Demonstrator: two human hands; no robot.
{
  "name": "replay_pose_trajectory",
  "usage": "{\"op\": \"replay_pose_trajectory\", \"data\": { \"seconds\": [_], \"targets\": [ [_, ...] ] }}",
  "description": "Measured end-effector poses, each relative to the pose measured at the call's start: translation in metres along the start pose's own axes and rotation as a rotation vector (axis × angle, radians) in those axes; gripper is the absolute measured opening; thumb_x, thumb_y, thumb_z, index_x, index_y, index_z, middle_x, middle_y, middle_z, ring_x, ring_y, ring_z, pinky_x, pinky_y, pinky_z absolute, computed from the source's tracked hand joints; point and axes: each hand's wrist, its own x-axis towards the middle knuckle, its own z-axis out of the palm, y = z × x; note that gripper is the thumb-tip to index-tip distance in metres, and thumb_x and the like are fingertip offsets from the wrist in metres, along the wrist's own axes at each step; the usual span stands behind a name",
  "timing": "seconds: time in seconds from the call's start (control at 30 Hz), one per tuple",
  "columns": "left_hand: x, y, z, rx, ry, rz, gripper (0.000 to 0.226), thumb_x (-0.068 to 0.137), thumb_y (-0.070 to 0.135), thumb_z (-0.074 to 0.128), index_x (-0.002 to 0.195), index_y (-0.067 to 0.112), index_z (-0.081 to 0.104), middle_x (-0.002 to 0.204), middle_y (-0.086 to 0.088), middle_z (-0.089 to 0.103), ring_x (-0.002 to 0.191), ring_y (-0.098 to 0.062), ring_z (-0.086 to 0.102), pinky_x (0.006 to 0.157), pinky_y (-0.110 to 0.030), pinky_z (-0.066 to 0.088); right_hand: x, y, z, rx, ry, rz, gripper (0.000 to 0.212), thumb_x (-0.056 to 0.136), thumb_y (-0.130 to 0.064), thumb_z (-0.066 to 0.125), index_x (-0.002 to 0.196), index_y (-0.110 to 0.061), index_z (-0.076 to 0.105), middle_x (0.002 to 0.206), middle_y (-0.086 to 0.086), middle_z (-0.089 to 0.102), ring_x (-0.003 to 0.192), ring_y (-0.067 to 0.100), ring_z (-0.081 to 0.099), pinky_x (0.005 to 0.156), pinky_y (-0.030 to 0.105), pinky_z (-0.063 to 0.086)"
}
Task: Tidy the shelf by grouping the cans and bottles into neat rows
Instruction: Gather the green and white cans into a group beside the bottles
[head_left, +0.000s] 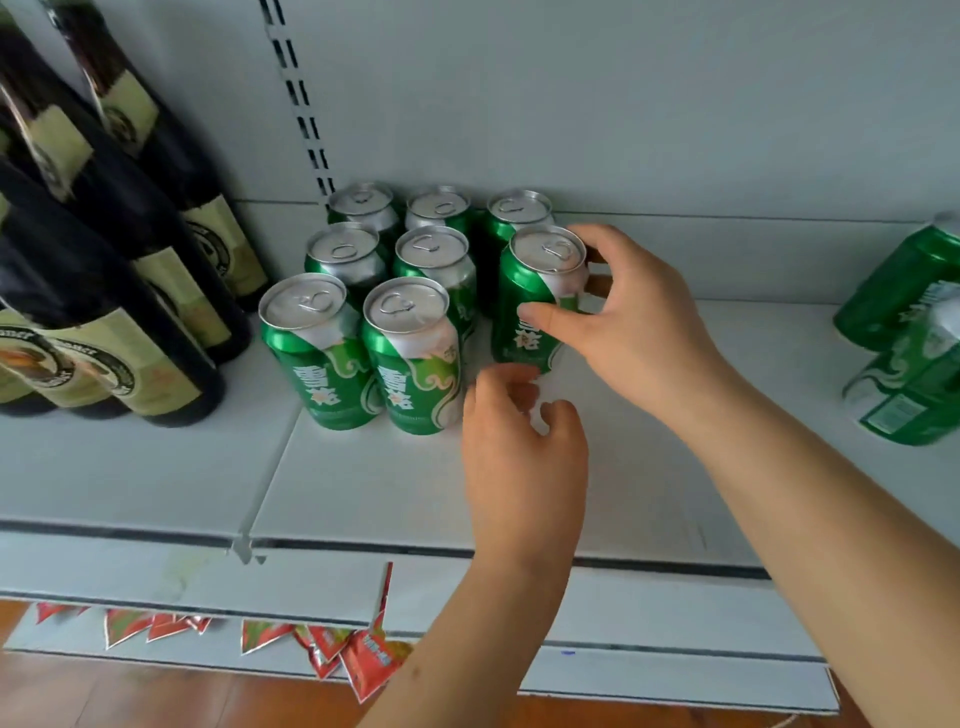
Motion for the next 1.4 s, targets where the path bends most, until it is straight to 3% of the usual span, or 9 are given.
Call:
{"op": "replay_pose_trajectory", "data": {
  "seconds": [0.2, 0.37, 0.43, 0.57, 0.7, 0.9, 1.13, 1.3, 1.4],
  "targets": [
    [0.003, -0.008, -0.009, 0.042, -0.097, 0.093, 0.066, 0.082, 0.014, 0.045, 0.146, 0.026, 0.040, 0.143, 0.011, 0.041, 0.136, -0.009, 0.039, 0.113, -0.032, 0.037, 0.013, 0.002, 0.017, -0.044, -0.040, -0.028, 0.062, 0.075, -0.036, 0.082, 0.130, -0.025, 0.057, 0.111, -0.010, 0.067, 0.101, 0.008, 0.063, 0.079, 0.009, 0.043],
    [0.000, -0.011, -0.008, 0.095, -0.108, 0.123, 0.069, 0.085, 0.005, 0.050, 0.149, 0.025, 0.036, 0.147, 0.009, 0.035, 0.136, -0.009, 0.035, 0.112, -0.028, 0.035, 0.018, 0.015, 0.017, 0.001, -0.139, 0.021, 0.068, 0.086, -0.049, 0.064, 0.147, -0.031, 0.041, 0.132, -0.011, 0.061, 0.115, 0.005, 0.061, 0.105, 0.034, 0.045],
    [-0.002, -0.012, -0.006, 0.093, -0.047, 0.132, 0.059, 0.086, 0.005, 0.050, 0.142, 0.023, 0.047, 0.138, 0.007, 0.043, 0.126, -0.004, 0.043, 0.104, -0.027, 0.043, 0.016, 0.013, 0.015, 0.007, -0.132, 0.028, 0.067, 0.088, -0.047, 0.063, 0.148, -0.029, 0.041, 0.135, -0.009, 0.059, 0.116, 0.003, 0.061, 0.105, 0.029, 0.045],
    [-0.019, -0.008, 0.011, 0.053, -0.079, 0.150, 0.037, 0.087, 0.002, 0.050, 0.115, 0.023, 0.063, 0.112, 0.010, 0.056, 0.102, 0.002, 0.054, 0.081, -0.016, 0.048, -0.004, 0.000, -0.011, 0.089, 0.109, 0.038, 0.041, 0.094, -0.028, 0.064, 0.132, -0.016, 0.058, 0.127, -0.004, 0.064, 0.099, -0.006, 0.061, 0.080, -0.001, 0.040],
    [-0.044, 0.005, 0.050, 0.006, -0.267, 0.212, 0.033, 0.087, 0.000, 0.053, 0.107, 0.024, 0.065, 0.096, 0.010, 0.064, 0.092, -0.001, 0.060, 0.075, -0.009, 0.045, -0.036, 0.010, -0.073, 0.051, 0.387, -0.010, 0.019, 0.096, -0.021, 0.060, 0.112, -0.014, 0.067, 0.107, -0.008, 0.070, 0.094, -0.002, 0.065, 0.077, 0.008, 0.048],
    [-0.071, 0.027, 0.117, 0.051, -0.412, 0.283, 0.034, 0.089, 0.012, 0.062, 0.120, 0.025, 0.060, 0.109, 0.011, 0.059, 0.095, -0.002, 0.059, 0.080, -0.011, 0.048, -0.077, 0.064, -0.157, -0.131, 0.575, 0.037, 0.027, 0.097, -0.021, 0.054, 0.120, -0.015, 0.066, 0.117, -0.007, 0.067, 0.109, 0.001, 0.061, 0.099, 0.023, 0.047],
    [-0.073, 0.027, 0.186, 0.133, -0.334, 0.307, 0.057, 0.085, 0.020, 0.072, 0.138, 0.019, 0.050, 0.131, 0.007, 0.053, 0.114, -0.005, 0.055, 0.098, -0.024, 0.048, -0.085, 0.116, -0.184, -0.031, 0.494, 0.113, 0.046, 0.098, -0.033, 0.053, 0.141, -0.019, 0.048, 0.134, -0.011, 0.052, 0.118, -0.013, 0.046, 0.105, 0.024, 0.043],
    [-0.066, 0.021, 0.213, 0.315, -0.308, 0.345, 0.062, 0.081, 0.033, 0.076, 0.136, 0.022, 0.051, 0.121, 0.005, 0.060, 0.112, -0.016, 0.052, 0.088, -0.023, 0.042, -0.075, 0.137, -0.194, -0.027, 0.283, 0.163, 0.059, 0.087, -0.046, 0.067, 0.139, -0.028, 0.048, 0.114, -0.023, 0.056, 0.098, -0.020, 0.049, 0.088, 0.000, 0.037],
    [-0.063, 0.022, 0.221, 0.360, -0.280, 0.329, 0.056, 0.078, 0.037, 0.076, 0.127, 0.023, 0.055, 0.112, 0.005, 0.061, 0.106, -0.018, 0.049, 0.084, -0.028, 0.042, -0.068, 0.141, -0.201, -0.039, 0.285, 0.158, 0.051, 0.076, -0.052, 0.075, 0.118, -0.028, 0.058, 0.097, -0.023, 0.063, 0.089, -0.013, 0.058, 0.077, 0.006, 0.044]
  ]
}}
